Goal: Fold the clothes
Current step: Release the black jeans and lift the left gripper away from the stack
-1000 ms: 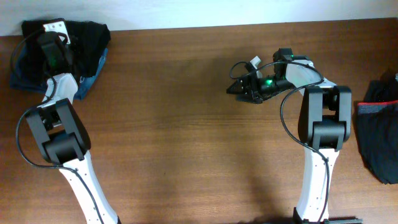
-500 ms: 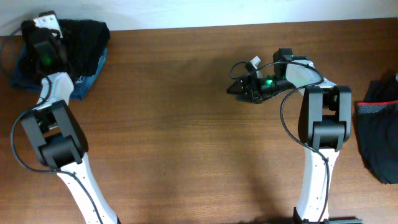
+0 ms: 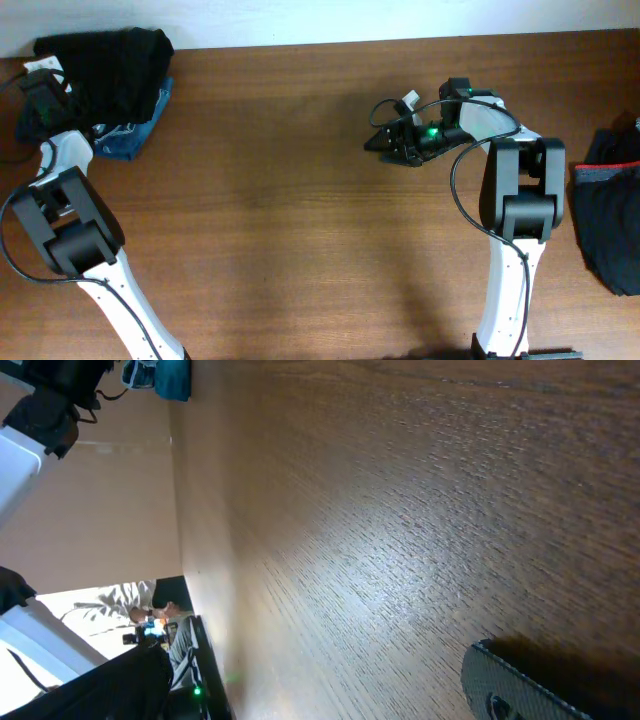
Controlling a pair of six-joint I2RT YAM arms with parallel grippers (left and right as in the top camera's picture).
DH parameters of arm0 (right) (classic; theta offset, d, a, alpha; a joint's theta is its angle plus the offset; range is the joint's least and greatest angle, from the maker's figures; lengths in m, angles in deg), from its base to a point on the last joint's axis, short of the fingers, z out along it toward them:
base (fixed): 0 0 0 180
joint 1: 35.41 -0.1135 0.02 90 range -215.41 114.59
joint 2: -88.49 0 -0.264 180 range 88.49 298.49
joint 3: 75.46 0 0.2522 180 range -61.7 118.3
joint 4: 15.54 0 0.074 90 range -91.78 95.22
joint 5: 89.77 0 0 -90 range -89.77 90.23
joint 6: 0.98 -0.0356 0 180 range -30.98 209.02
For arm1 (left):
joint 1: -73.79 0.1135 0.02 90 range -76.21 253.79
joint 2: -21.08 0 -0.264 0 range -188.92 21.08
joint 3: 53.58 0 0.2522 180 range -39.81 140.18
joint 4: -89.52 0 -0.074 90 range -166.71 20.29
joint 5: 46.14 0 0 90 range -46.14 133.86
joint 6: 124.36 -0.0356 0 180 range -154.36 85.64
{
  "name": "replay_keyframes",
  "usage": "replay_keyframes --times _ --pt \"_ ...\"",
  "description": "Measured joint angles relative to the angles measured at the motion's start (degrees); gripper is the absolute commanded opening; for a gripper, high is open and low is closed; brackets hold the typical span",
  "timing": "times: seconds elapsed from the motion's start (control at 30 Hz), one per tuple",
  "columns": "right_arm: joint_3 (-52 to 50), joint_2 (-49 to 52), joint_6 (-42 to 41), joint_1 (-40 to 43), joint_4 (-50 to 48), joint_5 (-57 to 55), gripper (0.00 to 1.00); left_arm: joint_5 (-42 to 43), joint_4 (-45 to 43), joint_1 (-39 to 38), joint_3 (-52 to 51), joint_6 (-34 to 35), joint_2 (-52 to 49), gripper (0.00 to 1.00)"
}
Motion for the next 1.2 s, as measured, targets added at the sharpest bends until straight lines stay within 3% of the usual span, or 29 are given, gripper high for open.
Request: replay_keyframes --times 0.13,0.2,0.33,0.4,0.53,0.57,0.73,0.83,0.93,1.0,1.2 --pt "0.0 0.0 0.0 0.0 0.0 0.0 0.99 -0.2 0.2 0.0 0.2 0.0 0.0 0.15" --pt "0.0 0.0 0.0 0.0 0.0 0.0 0.99 -0.2 -0.1 0.0 0.2 0.0 0.0 0.26" --pt "0.0 0.0 0.0 0.0 0.0 0.0 0.99 1.2 0.2 0.2 0.1 -0.4 1.6 0.28" --pt "0.0 0.0 0.0 0.0 0.0 0.0 0.99 3.3 0.5 0.0 -0.3 -0.4 4.0 0.47" --pt "0.0 0.0 -0.3 0.0 0.0 0.0 0.99 10.4 2.4 -0.7 -0.7 -0.8 11.2 0.96" --pt "0.0 0.0 -0.5 0.0 0.0 0.0 0.99 12.6 2.8 -0.9 -0.7 -0.8 13.3 0.99" --pt "0.8 0.0 -4.9 0.7 2.5 -1.1 0.99 25.3 8.2 -3.1 -0.6 -0.8 26.5 0.99" --pt "1.8 -0.8 -5.9 1.6 7.7 -5.7 0.99 27.3 14.4 -5.0 -0.5 -0.8 29.9 0.99" --pt "1.9 -3.3 -6.6 2.7 12.8 -15.9 0.99 24.4 23.5 -6.4 -0.2 -0.9 31.3 0.99" --pt "1.9 -4.3 -6.7 2.8 14.4 -20.7 0.99 17.6 32.1 -6.2 -0.2 -0.8 31.3 0.99" --pt "1.9 -5.1 -6.7 2.8 14.8 -25.3 0.99 7.8 48.0 -3.5 -0.5 0.0 29.2 0.95"
